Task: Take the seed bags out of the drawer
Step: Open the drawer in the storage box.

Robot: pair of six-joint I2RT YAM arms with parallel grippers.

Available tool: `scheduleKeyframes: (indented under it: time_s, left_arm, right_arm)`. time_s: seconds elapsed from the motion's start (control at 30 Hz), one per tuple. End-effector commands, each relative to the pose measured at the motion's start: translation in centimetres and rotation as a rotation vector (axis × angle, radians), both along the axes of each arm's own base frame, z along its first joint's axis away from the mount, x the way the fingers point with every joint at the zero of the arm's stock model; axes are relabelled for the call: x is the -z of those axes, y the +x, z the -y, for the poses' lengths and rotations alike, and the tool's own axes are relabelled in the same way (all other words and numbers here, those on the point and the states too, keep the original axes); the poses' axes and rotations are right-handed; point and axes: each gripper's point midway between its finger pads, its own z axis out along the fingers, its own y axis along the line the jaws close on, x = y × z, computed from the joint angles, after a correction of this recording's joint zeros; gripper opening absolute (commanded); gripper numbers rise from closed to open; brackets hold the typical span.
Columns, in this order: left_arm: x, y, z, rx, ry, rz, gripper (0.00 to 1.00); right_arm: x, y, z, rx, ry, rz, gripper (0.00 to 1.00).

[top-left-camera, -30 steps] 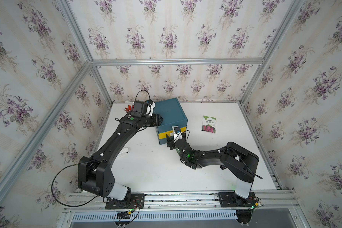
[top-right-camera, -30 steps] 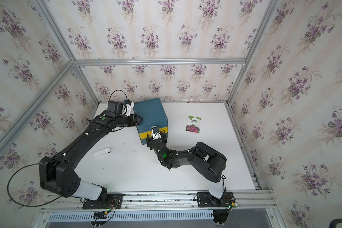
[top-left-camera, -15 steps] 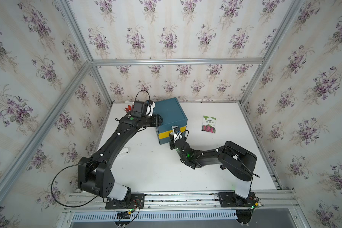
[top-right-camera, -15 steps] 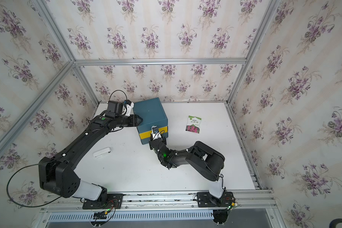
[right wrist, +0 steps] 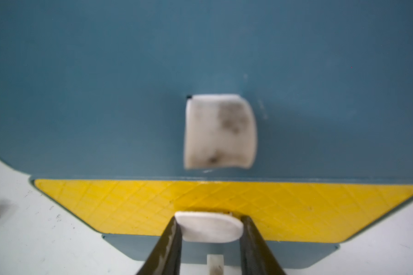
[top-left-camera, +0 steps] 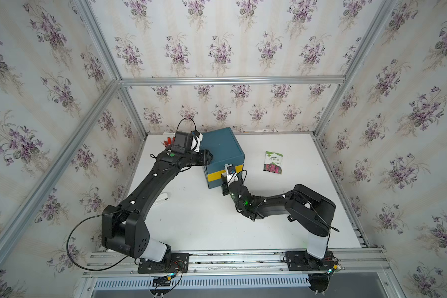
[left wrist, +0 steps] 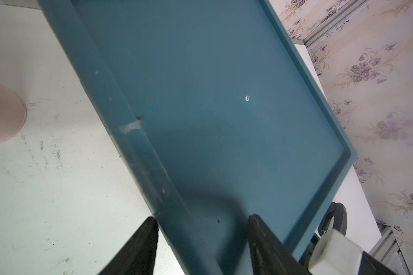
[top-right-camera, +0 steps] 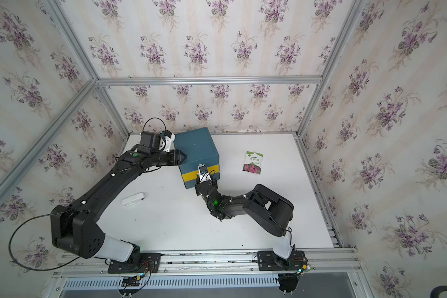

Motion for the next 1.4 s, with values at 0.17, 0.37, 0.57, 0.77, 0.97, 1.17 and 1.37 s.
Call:
scheduleKeyframes:
  time_s: [0.17,0.37,0.57,0.77,0.97,1.17,1.37]
  left_arm:
    - [3.8,-3.2,-1.3,0.013,0.097,-0.180,0.62]
    - [3.7,-3.1,-1.3,0.014,0.098,-0.178,0.62]
    - [3.8,-2.9,-1.2,0.013,0.097,-0.180,0.62]
    - [3.8,-2.8,-1.2,0.010,0.100,-0.181,0.62]
    - [4.0,-2.8,-1.3,0.010,0.104,-0.182,0.62]
    - [3.8,-2.7,-1.3,0.009,0.104,-0.178,0.62]
    - [3.8,-2.8,-1.4,0.009,0.108,-0.177,0.62]
  right_arm:
    - [-1.4,-0.5,-0.5,-0.049,0.056,0.020,0.11]
    - [-1.4,-1.2,0.1,-0.059,0.051,0.013,0.10]
    - [-1.3,-2.0,0.7,-0.063,0.050,0.005,0.10]
    - [-1.3,-3.2,1.0,-0.071,0.050,-0.004,0.09]
    - [-1.2,-4.9,1.4,-0.077,0.056,-0.017,0.09]
    - [-1.0,-6.8,2.3,-0.068,0.053,-0.032,0.09]
    - [-0.7,-8.6,3.1,-0.065,0.051,-0.049,0.09]
